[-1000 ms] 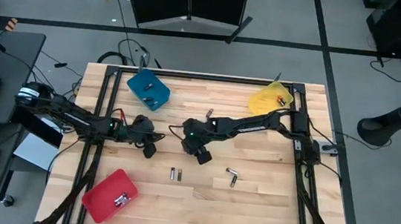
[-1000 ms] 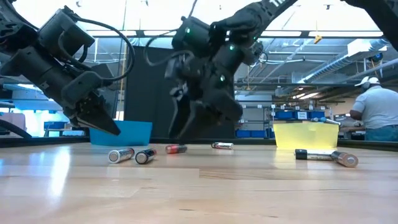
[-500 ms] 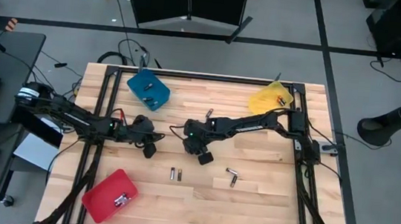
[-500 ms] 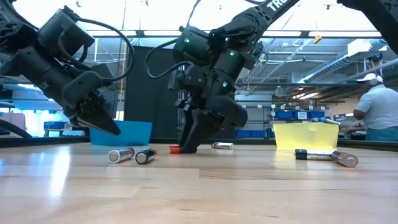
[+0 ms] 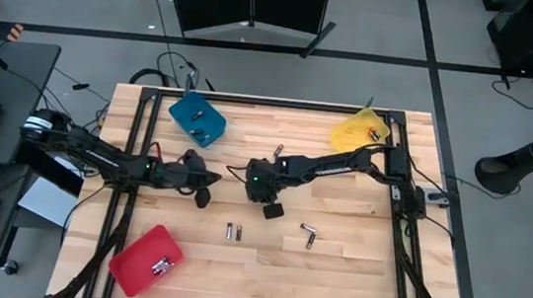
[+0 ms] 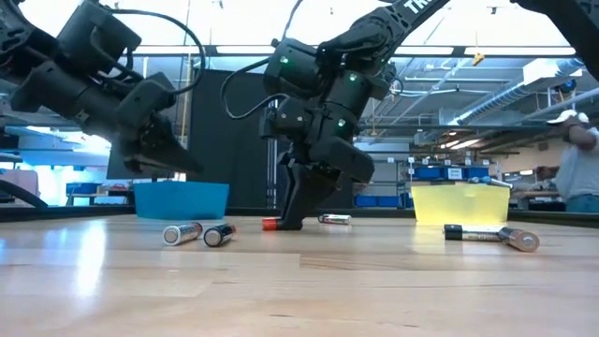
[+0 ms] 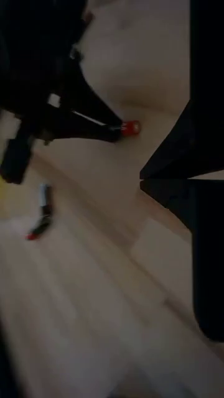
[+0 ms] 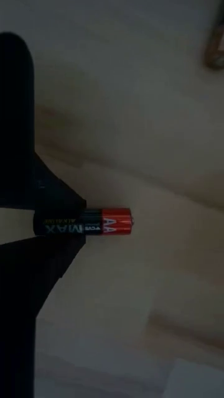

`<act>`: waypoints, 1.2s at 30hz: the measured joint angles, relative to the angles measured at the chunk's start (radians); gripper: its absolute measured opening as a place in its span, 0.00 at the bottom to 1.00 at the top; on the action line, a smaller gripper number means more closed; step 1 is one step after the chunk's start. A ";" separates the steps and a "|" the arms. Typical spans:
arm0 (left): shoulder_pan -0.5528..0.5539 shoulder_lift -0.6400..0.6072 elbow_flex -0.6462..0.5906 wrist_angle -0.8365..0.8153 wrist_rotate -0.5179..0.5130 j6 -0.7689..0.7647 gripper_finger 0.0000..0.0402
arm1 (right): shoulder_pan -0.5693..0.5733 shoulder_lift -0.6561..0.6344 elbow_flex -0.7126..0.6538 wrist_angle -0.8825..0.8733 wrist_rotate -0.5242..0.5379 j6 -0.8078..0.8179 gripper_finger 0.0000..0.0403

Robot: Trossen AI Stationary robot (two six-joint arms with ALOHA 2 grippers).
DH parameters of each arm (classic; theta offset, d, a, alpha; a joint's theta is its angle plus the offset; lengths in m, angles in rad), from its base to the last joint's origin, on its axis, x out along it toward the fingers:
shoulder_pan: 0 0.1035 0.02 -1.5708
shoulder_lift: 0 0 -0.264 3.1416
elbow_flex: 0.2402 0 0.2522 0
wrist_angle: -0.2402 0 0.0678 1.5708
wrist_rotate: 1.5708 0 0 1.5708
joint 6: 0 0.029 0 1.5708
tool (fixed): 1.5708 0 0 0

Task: Sort batteries
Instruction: Put the bottom black orange battery into the yellow bin

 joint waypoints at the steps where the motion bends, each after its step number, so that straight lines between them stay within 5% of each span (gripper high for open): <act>1: 0.002 0.000 0.000 0.016 -0.012 0.017 0.02 | 0.000 -0.012 -0.002 -0.014 0.010 0.012 0.15; 10: 0.039 0.000 0.000 0.164 -0.037 0.154 0.02 | -0.056 -0.234 0.000 -0.175 0.204 0.115 0.15; 17: 0.107 0.000 0.000 0.239 -0.037 0.174 0.02 | -0.238 -0.391 0.000 -0.392 0.351 0.243 0.15; 28: 0.127 0.000 0.000 0.233 -0.011 0.207 0.02 | -0.609 -0.537 -0.212 -0.472 0.359 0.449 0.15; 36: 0.127 0.000 0.000 0.242 -0.009 0.225 0.02 | -0.740 -0.562 -0.418 -0.393 0.297 0.456 0.15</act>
